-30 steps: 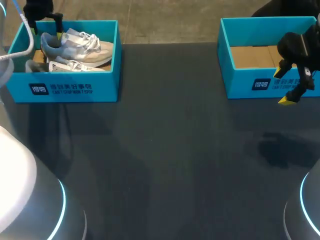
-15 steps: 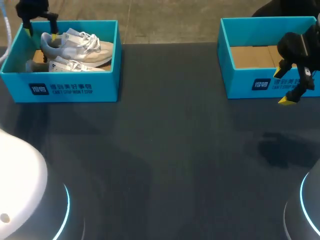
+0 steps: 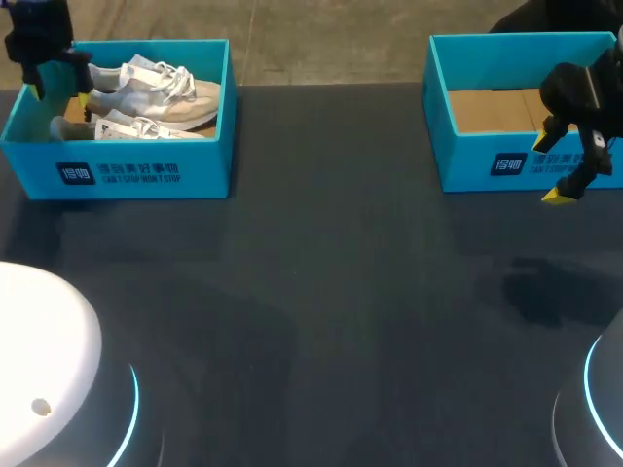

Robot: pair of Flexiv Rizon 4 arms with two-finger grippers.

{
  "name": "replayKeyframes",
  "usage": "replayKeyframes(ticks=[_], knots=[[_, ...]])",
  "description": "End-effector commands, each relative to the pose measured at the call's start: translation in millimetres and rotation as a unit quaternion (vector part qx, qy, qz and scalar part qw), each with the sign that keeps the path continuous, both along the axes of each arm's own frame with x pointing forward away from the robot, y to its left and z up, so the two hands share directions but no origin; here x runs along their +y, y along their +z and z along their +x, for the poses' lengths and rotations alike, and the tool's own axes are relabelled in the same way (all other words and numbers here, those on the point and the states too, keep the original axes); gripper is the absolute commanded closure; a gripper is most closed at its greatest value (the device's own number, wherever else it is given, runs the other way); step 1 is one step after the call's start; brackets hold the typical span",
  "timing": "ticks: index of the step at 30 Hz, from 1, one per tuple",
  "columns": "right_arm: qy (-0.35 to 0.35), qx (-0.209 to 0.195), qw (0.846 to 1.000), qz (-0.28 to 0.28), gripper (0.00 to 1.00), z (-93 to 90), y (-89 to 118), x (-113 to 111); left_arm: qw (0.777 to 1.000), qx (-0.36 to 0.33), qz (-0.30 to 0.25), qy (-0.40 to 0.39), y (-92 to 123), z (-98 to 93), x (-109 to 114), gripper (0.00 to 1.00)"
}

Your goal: Take the shoe out of the shoebox, open the shoe tongue, remove and reinsert the insole, then place the shoe into the shoebox

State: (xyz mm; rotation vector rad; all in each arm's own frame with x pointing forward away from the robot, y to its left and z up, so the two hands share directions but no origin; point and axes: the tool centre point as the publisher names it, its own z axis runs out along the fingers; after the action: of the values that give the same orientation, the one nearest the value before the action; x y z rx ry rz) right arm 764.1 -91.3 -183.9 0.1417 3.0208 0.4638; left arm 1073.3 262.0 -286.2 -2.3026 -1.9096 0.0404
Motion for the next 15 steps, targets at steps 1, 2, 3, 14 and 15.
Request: replayKeyframes(ticks=[1,2,3,14,15], knots=[[-0.001,0.001,1.000,-0.001,0.00,0.4,-0.3,0.6,0.992,-0.120,-0.024,-0.008,1.3,-28.4,9.4,0.09],[-0.001,0.001,1.000,-0.001,0.00,0.4,-0.3,0.6,0.992,-0.120,-0.024,-0.008,0.6,-28.7,10.6,0.08],[-0.001,0.001,1.000,-0.001,0.00,0.4,-0.3,0.6,0.993,-0.120,-0.023,-0.006,-0.3,-28.7,11.9,0.09],[-0.001,0.001,1.000,-0.001,0.00,0.4,-0.3,0.6,0.992,-0.123,-0.026,0.000,0.3,-21.1,12.6,0.08],[-0.001,0.001,1.000,-0.001,0.00,0.4,-0.3,0.6,0.992,-0.121,-0.027,0.000,-0.4,-20.3,12.3,0.09]])
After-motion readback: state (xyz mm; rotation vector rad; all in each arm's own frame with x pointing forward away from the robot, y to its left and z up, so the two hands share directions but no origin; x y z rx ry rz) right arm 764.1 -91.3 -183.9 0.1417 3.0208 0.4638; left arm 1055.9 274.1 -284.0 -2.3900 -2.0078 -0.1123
